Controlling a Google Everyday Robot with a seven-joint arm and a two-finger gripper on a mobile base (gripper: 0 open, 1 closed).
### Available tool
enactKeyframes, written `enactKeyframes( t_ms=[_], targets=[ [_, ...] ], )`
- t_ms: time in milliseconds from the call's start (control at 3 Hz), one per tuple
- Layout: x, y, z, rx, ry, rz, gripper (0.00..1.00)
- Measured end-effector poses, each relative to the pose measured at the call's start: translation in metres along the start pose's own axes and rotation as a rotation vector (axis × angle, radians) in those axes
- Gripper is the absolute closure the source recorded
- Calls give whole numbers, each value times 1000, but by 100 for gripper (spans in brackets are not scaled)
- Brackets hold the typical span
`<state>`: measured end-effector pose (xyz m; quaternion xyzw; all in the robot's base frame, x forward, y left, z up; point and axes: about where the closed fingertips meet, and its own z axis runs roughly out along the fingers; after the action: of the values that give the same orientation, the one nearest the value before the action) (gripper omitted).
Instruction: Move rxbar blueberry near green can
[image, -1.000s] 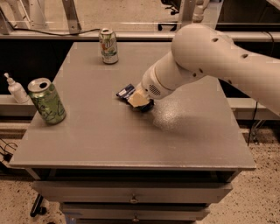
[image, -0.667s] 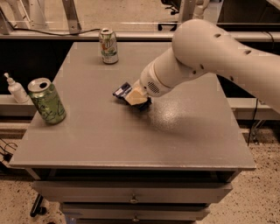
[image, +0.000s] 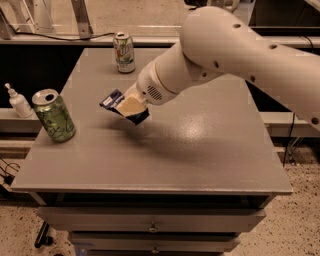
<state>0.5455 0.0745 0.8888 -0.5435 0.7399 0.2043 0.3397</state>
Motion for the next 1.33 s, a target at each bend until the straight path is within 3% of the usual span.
enactKeyframes(
  t_ms=[667,1333],
  targets=[
    [-31,56,42,-111,-18,-57,100],
    [-31,91,68,-168,2,-85,100]
  ],
)
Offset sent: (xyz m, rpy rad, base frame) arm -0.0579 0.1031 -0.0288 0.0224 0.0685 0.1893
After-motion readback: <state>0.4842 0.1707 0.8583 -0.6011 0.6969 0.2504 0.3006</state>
